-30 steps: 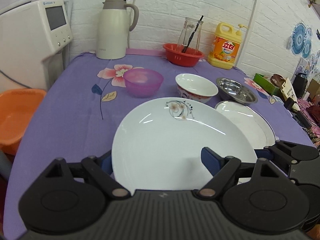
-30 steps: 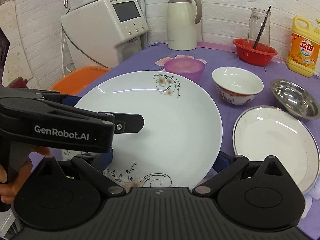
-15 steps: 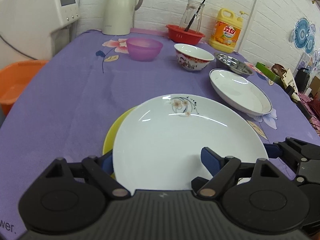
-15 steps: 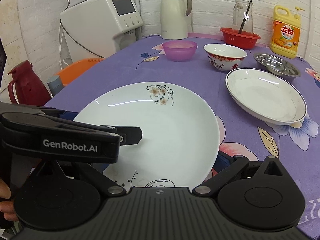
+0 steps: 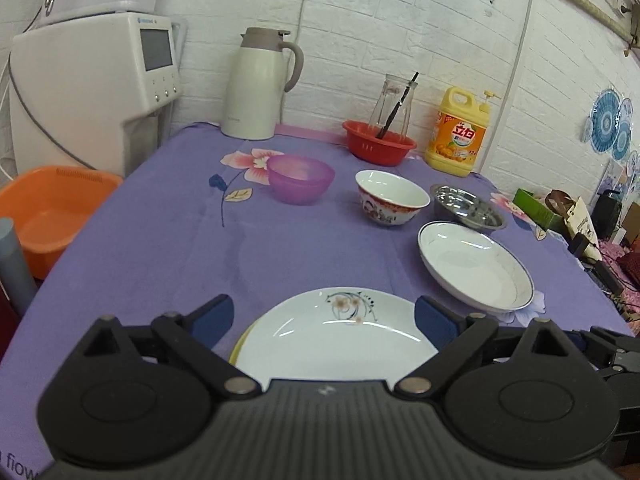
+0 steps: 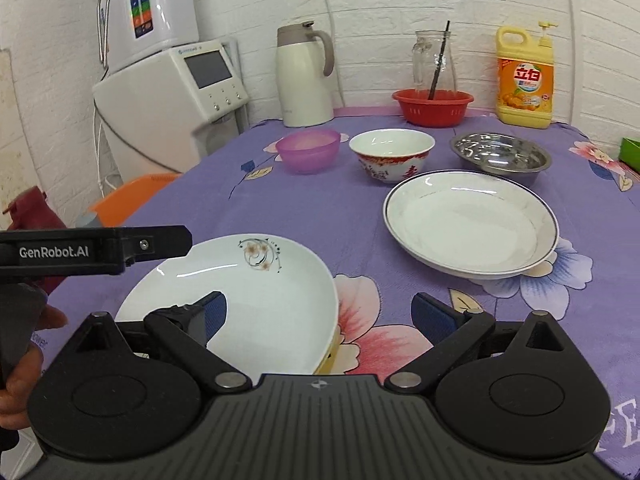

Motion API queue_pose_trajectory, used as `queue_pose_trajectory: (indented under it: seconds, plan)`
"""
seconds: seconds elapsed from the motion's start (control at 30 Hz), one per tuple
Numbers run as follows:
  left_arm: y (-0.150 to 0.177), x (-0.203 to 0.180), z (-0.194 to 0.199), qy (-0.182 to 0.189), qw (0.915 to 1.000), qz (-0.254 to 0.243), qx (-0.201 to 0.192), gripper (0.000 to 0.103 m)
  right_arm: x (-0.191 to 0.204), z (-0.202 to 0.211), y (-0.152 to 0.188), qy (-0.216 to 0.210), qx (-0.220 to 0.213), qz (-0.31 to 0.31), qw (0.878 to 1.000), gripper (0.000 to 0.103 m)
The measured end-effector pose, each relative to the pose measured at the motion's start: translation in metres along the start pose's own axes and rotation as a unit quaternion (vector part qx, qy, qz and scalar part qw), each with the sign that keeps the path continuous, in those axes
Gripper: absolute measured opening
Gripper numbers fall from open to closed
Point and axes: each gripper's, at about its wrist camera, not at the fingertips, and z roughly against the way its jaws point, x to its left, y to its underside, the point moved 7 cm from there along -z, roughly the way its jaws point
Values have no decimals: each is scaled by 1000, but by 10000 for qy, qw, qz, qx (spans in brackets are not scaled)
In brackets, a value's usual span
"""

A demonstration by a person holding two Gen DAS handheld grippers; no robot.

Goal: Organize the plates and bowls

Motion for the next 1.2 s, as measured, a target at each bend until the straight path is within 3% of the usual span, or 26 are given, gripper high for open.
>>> queue_pose_trajectory:
  seconds: [0.27,0.43,0.57,0.83,0.93,1.1,1.2]
  plan:
    - [-16,-38,-34,416,9989,-120,163,96,-55,4,-6,461,-60,-465,9978,103]
    - [-29,-62,-79,609,9973,-261,319,96,-105,-4,-18,985,-202,-559,9934,103]
    - [-45,-88,-129,854,9948,-231,497,96,-139,-33,-32,1205,-78,-696,9902,103]
    - [-40,-115,-215,605,9895,-701,1111,96,-170,-88,-29,1379,496,-592,9874,103]
    - [-38,-117,-221,690,9881,-629,1225,96,-170,-88,-28,1369,430,-472,9885,103]
    - [-31,-117,-229,542,9829,-641,1641,96,-171,-89,-28,1368,404,-429,9888,103]
    - [-31,-119,-230,451,9826,-664,1674,96,-171,-89,-29,1376,409,-435,9887,103]
